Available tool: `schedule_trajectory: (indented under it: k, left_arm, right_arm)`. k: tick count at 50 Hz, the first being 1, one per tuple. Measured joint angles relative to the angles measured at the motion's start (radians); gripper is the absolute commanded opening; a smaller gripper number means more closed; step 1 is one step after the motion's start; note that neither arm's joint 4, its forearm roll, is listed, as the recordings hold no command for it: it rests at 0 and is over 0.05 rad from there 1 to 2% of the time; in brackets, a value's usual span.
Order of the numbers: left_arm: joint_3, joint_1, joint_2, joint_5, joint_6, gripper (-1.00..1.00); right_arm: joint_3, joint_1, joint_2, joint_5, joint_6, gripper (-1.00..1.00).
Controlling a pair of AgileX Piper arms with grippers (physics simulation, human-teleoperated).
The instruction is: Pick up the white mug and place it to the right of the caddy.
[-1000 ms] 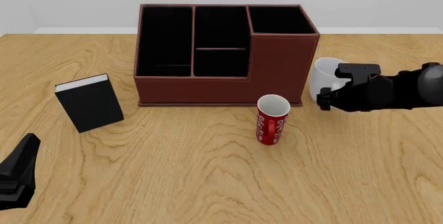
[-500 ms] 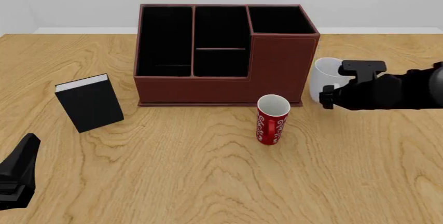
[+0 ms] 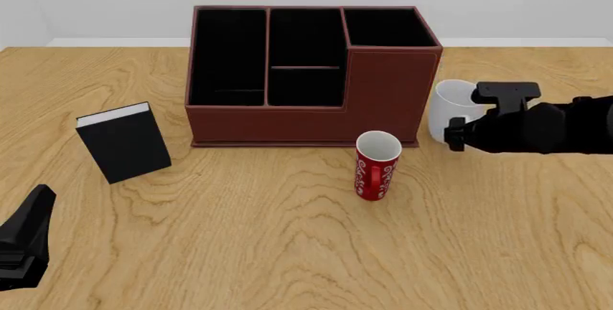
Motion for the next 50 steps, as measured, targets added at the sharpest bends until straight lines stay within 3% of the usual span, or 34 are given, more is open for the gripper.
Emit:
schedule_trajectory:
  k: [50]
  left_arm:
    - [0.0,0.0,0.0,0.0,0.0,1.0]
  right_arm:
    - [0.101,0.006,-0.185,0.007,-0.016,1.0]
